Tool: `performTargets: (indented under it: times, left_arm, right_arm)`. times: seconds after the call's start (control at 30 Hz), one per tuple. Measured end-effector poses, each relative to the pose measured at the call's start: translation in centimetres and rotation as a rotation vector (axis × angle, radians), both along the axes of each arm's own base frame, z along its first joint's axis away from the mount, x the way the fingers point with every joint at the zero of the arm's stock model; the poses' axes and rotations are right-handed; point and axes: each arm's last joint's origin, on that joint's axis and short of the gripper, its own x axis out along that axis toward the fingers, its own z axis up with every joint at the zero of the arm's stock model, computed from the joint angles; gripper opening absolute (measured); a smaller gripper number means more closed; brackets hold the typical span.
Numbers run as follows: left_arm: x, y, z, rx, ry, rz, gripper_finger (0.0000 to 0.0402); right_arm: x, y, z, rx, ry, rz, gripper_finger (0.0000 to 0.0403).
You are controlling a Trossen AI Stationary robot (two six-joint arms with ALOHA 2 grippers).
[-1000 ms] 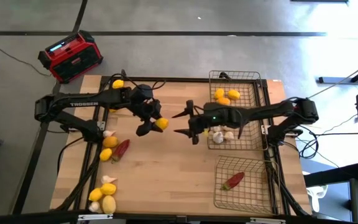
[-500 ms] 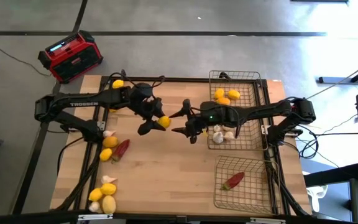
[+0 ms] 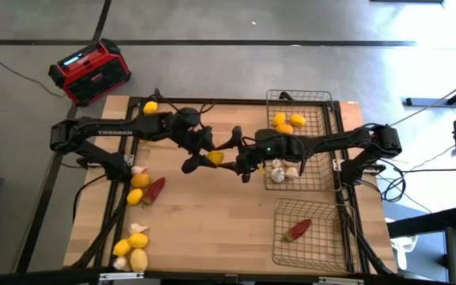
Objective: Sort produce into baskets
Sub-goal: Put the yellow lemon into the top wire basket
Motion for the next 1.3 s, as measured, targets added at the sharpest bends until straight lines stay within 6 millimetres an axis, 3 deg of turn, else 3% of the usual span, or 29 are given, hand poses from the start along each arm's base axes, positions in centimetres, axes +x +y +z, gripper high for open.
performTargets:
  times: [0.27,0.67,1.03,1.2,1.3]
  left_arm:
    - [0.2,-0.1,0.1,-0.045,-0.032,-0.046,0.0224]
    - [0.2,-0.1,0.1,-0.045,-0.03,-0.046,0.0224]
    - [0.2,-0.1,0.0,-0.029,-0.021,-0.024,0.0224]
    - [0.2,0.1,-0.1,-0.022,0.003,0.048,0.0229]
    - [0.3,0.0,0.0,-0.001,0.0,0.07,0.0254]
  right_arm:
    - [0.7,0.0,-1.4,0.086,0.05,0.002,0.0275]
    - [0.8,-0.2,-1.5,0.1,0.052,0.009,0.0274]
    - [0.7,-0.2,-1.7,0.11,0.07,-0.004,0.0179]
    - [0.7,-0.3,-1.8,0.104,0.08,-0.009,0.0177]
    - [0.7,-0.4,-1.9,0.114,0.082,-0.032,0.018]
